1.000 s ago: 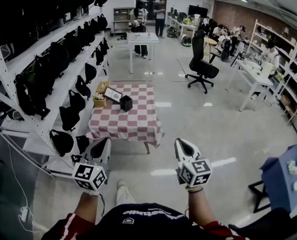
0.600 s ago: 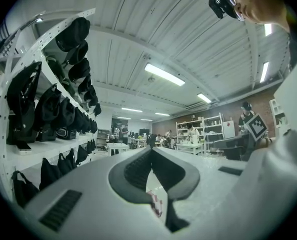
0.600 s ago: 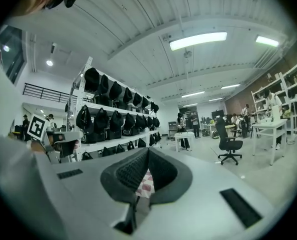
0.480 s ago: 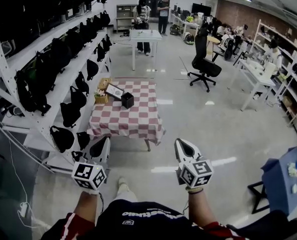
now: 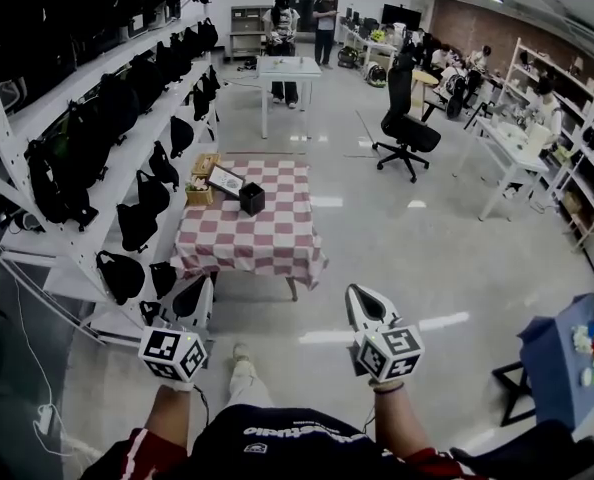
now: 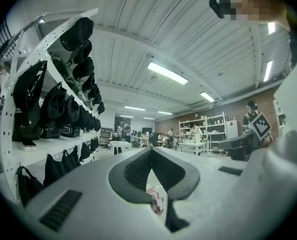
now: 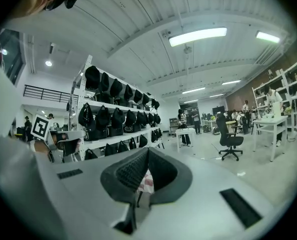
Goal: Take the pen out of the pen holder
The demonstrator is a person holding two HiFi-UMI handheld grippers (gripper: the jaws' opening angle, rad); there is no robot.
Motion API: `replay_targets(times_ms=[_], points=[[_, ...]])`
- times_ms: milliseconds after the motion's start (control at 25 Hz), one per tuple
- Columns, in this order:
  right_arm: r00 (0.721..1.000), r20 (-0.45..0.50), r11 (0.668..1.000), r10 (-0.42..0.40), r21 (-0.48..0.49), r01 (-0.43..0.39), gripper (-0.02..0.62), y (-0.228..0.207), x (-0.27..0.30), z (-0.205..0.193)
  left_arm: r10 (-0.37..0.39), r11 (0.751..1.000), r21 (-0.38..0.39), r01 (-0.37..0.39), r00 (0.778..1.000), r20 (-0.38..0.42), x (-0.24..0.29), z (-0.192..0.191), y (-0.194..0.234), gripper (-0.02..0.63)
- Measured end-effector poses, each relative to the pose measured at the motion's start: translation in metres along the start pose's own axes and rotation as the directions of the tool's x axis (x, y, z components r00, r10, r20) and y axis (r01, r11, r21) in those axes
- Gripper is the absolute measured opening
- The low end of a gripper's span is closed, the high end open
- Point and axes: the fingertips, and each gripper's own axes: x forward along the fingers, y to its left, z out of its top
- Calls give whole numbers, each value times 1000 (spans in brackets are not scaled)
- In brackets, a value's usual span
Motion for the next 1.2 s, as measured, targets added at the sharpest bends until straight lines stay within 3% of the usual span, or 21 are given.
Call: replay_targets(times_ms=[680, 1200], points=[[1000, -9, 1000, 7, 7, -7, -2, -1, 13, -3, -10, 1000, 2, 10, 1000, -22, 9, -7, 6, 5], [999, -31, 1000, 19, -3, -19, -2, -14, 60, 2, -16, 1000, -12, 16, 999, -30, 55, -14, 33, 5]])
